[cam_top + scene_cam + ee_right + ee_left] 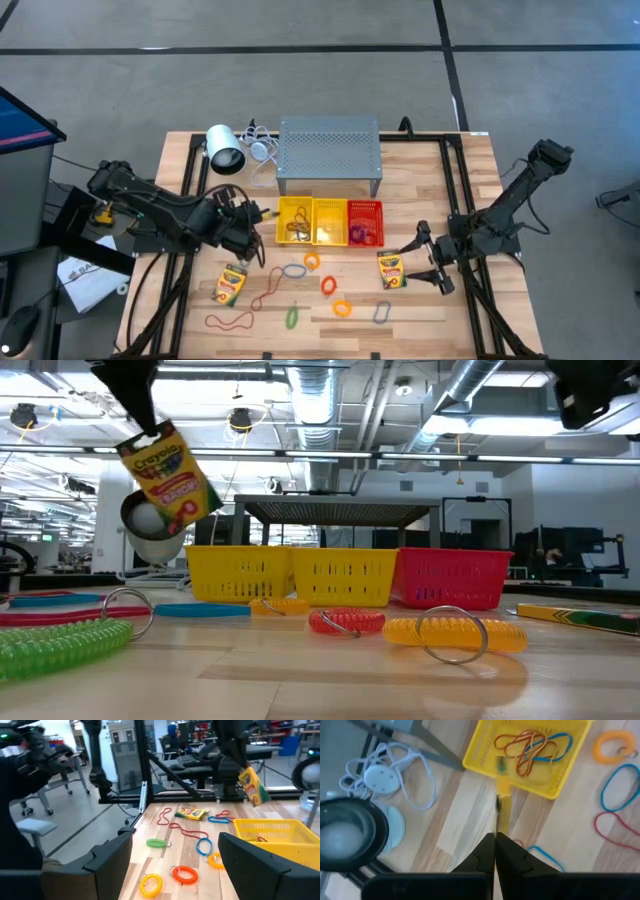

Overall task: Pick & Place Office Desk Supplies
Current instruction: Put the crayon box into the right yellow basket

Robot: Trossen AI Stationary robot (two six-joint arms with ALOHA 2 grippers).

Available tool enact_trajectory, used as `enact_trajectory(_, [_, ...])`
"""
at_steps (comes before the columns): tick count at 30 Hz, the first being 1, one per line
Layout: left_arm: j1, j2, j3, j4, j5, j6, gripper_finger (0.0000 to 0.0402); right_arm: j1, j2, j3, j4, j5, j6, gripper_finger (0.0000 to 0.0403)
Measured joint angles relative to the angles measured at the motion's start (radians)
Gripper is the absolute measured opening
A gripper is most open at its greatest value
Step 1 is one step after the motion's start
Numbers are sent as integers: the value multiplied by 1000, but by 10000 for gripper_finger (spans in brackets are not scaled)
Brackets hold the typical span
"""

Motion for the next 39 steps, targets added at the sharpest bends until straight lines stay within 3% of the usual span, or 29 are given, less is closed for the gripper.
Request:
enact_trajectory(8, [35, 0, 26, 189, 3, 190, 0, -201, 54, 0, -19, -13, 66, 291])
enact_trajectory(18, [74, 0, 76, 279, 4, 344, 0, -384, 231, 134, -114, -200, 54, 291])
enact_trajectory(22, [91, 24, 78, 379, 4, 457, 0, -415, 305, 191, -136, -231, 18, 291])
enact_trajectory(27, [122, 114, 129, 389, 15, 547, 0, -435, 353, 219, -136, -270, 13, 291])
enact_trajectory(39, [185, 369, 317, 391, 19, 737, 0, -393, 346, 220, -162, -274, 21, 291])
